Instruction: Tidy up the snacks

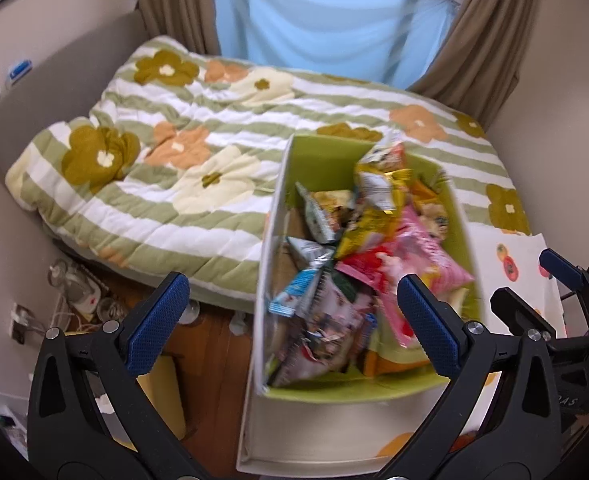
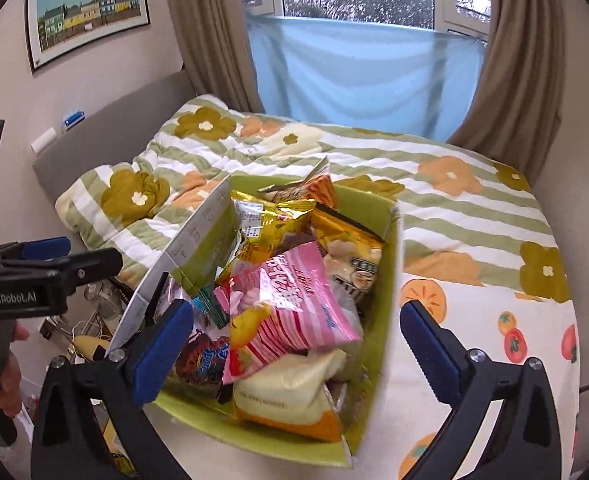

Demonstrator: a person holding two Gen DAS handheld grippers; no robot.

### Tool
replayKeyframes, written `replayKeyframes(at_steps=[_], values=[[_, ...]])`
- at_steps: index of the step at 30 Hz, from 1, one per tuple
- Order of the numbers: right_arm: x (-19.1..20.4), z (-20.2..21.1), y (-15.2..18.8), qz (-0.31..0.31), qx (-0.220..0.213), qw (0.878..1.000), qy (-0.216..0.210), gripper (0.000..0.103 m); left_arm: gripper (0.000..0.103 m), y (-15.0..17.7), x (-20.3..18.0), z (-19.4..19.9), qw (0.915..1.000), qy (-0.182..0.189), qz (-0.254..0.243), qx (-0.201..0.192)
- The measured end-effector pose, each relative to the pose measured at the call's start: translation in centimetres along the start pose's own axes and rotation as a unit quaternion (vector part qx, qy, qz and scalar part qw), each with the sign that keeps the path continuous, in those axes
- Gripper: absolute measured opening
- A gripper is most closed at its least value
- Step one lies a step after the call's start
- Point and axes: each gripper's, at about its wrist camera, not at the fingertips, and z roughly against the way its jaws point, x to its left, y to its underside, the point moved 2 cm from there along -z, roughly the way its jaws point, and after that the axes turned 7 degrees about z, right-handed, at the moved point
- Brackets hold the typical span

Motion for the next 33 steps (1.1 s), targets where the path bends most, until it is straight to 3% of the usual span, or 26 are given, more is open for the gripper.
replayKeyframes(at_steps=[5, 16, 23, 33], values=[[-1.8, 4.7, 0.8, -0.006, -0.029, 0.999, 0.016, 0.103, 0.103, 2.1, -4.1, 5.1, 0.9987, 0.007, -0.026, -0.043], [-7.8, 17.4, 5.8, -0.039, -0.071, 0.991, 0.104, 0.103, 0.103, 9.6, -12.0, 15.4, 0.9879, 0.024, -0.069, -0.136], [-9.2, 21.9, 9.6, -0.055, -0.076, 0.986, 0.141, 0.103, 0.103, 13.5, -13.6, 18.3, 0.9834, 0.028, -0.076, -0.162], [-10.0, 24.8, 12.3, -0.077, -0.088, 0.980, 0.162, 0.103, 0.103, 14.9, -15.5, 19.8, 0.9798, 0.035, -0.085, -0.178]])
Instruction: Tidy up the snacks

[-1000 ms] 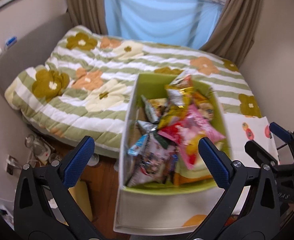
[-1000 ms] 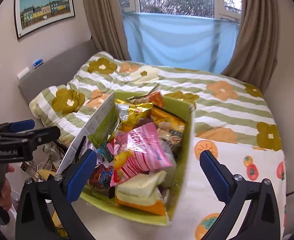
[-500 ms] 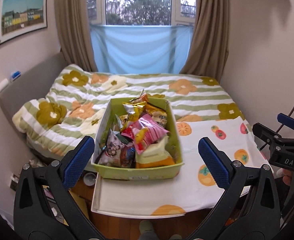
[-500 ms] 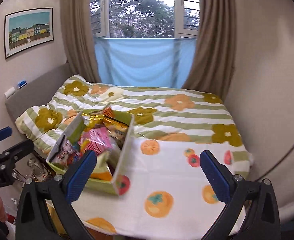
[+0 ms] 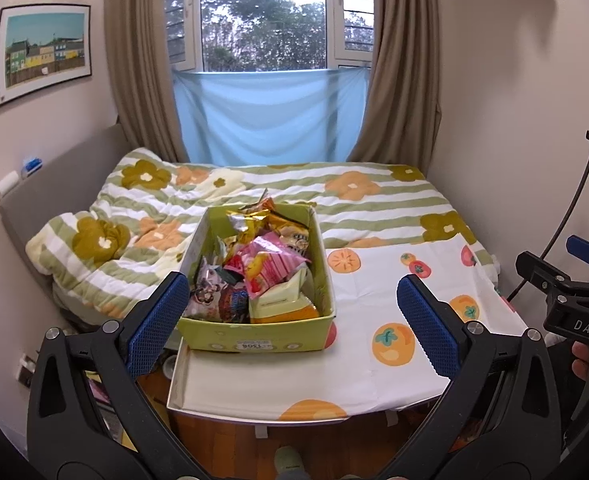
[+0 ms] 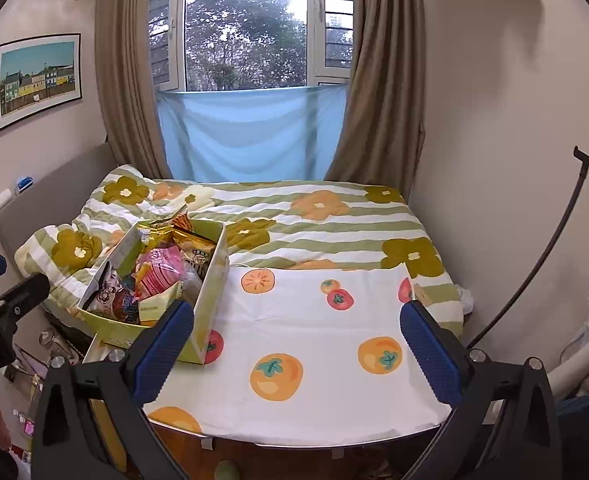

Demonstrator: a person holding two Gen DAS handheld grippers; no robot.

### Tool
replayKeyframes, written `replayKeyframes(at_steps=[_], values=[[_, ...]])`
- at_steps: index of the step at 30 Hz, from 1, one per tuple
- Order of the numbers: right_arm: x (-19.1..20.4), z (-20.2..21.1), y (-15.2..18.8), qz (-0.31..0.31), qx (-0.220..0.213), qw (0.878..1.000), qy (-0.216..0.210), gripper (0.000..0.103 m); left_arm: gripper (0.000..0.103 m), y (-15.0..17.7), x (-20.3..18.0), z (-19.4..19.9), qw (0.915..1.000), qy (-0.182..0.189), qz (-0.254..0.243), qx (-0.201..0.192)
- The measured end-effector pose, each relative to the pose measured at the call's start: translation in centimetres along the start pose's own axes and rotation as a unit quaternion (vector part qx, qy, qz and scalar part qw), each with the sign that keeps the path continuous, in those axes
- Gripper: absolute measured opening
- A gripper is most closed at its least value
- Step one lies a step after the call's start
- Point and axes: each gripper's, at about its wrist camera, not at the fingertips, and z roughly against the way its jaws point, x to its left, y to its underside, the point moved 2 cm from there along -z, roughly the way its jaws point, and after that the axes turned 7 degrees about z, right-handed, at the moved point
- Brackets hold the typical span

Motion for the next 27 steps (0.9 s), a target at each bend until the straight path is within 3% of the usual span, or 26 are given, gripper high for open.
replayKeyframes(at_steps=[27], values=[[-1.0, 0.5, 0.3, -0.009, -0.005, 1.000, 0.006, 0.103, 0.103, -0.3, -1.7, 0.1, 0.9999, 0.002, -0.003, -0.010]])
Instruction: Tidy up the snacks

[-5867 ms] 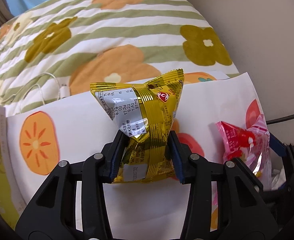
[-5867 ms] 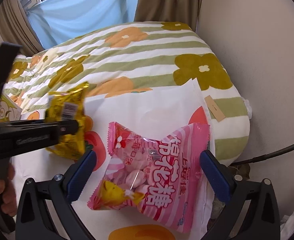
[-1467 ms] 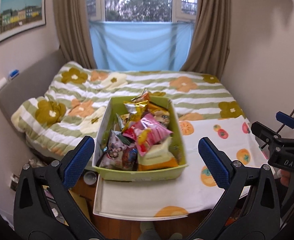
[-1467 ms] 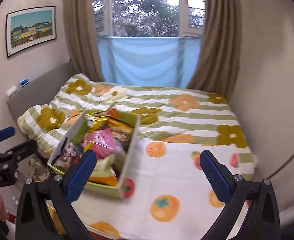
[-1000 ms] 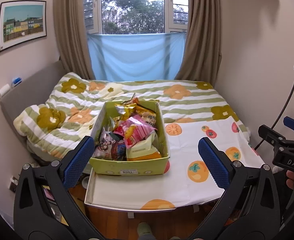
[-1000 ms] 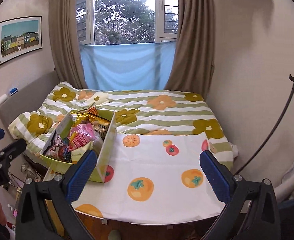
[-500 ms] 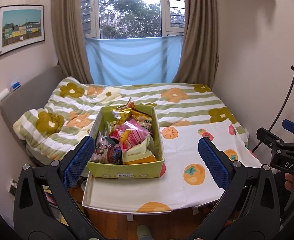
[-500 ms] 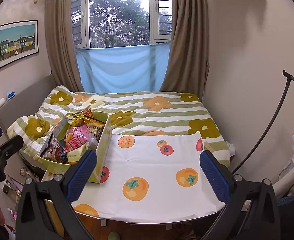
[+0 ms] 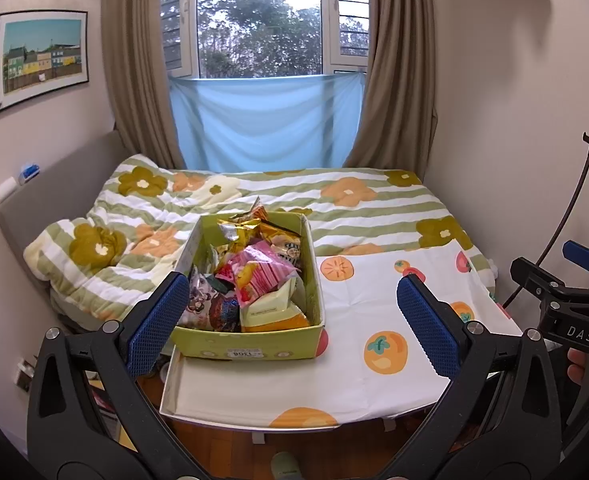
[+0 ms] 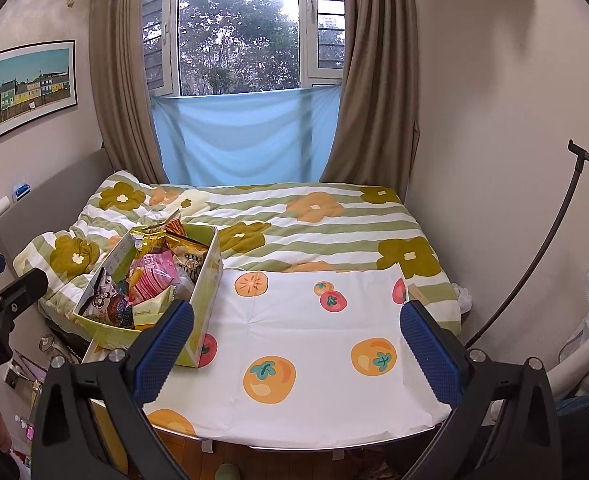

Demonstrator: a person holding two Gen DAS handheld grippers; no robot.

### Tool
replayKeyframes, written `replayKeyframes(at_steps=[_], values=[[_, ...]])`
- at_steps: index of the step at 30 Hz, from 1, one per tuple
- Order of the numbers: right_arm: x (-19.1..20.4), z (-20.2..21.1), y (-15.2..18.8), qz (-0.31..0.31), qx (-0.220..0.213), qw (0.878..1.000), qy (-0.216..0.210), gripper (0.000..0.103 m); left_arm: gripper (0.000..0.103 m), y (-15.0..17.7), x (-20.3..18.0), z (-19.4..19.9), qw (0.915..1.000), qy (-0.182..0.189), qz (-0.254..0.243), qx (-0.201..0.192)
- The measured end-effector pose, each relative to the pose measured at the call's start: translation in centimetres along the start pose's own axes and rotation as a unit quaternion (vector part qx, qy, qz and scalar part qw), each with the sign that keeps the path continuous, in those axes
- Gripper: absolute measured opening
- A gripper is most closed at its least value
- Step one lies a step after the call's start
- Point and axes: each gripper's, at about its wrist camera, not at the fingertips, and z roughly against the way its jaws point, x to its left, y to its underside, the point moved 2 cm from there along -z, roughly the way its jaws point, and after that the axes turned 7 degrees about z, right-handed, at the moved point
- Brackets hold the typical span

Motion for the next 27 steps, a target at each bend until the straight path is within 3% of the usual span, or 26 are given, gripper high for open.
replayKeyframes(at_steps=[27], values=[[-0.21, -0.28, 0.00, -0.001, 0.001, 1.000, 0.000, 0.103, 0.103, 0.18, 0.35, 0.06, 0.9999, -0.008, 0.008, 0.002]])
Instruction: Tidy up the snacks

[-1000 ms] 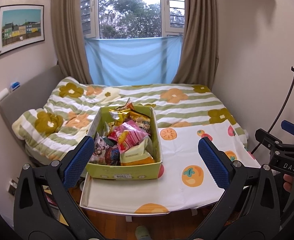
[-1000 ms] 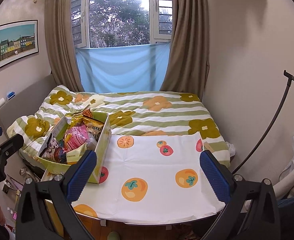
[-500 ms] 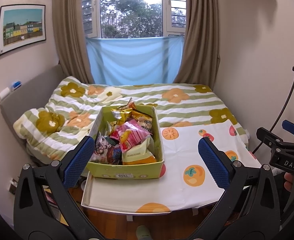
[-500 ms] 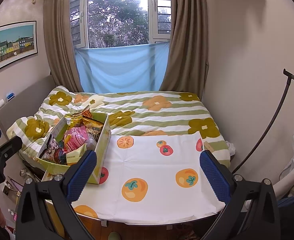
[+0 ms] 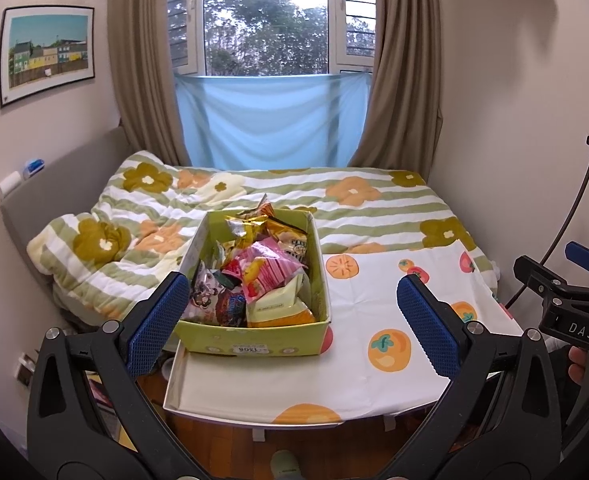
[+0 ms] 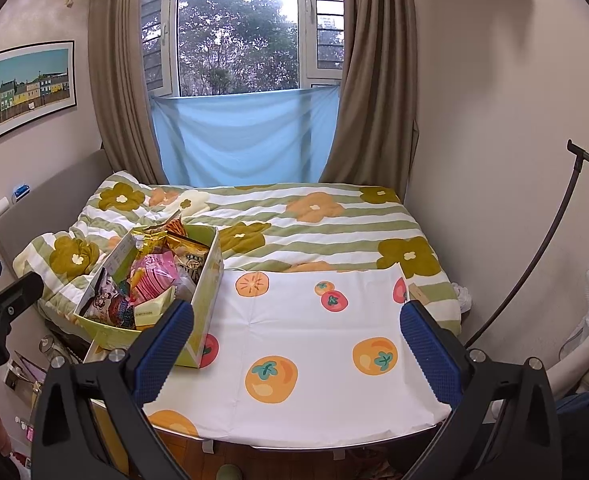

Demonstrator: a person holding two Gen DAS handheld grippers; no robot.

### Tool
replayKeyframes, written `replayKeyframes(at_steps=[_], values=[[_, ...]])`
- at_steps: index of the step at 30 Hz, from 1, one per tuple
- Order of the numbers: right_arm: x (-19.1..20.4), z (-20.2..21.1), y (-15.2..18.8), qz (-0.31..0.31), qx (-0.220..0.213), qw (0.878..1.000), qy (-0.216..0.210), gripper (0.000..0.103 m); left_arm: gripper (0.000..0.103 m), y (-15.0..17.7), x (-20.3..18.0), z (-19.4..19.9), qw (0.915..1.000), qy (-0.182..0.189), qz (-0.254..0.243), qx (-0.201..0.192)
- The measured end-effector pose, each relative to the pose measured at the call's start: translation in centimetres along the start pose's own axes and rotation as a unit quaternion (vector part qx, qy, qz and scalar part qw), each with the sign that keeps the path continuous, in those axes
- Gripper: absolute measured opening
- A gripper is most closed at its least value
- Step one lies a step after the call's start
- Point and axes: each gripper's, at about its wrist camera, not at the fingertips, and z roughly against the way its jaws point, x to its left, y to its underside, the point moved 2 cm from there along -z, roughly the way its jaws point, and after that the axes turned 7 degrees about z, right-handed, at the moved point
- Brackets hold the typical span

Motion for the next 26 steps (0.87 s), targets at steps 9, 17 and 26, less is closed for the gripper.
replayKeyframes(at_steps=[9, 17, 26], values=[[0.2, 0.0, -0.1, 0.000, 0.000, 1.000, 0.000, 0.103, 0.103, 0.2, -0.1, 0.0, 1.0000, -0.007, 0.000, -0.003], [0.9, -0.3, -0.3, 0.003, 0.005, 1.000, 0.000, 0.103, 0.103, 0.2, 0.1, -0.1, 1.0000, -0.004, 0.008, -0.004], [2.1, -1.6, -0.6, 0.006, 0.015, 1.000, -0.002, 0.103, 0.103, -0.1, 1.4, -1.7, 0.9998, -0.016, 0.007, 0.003]])
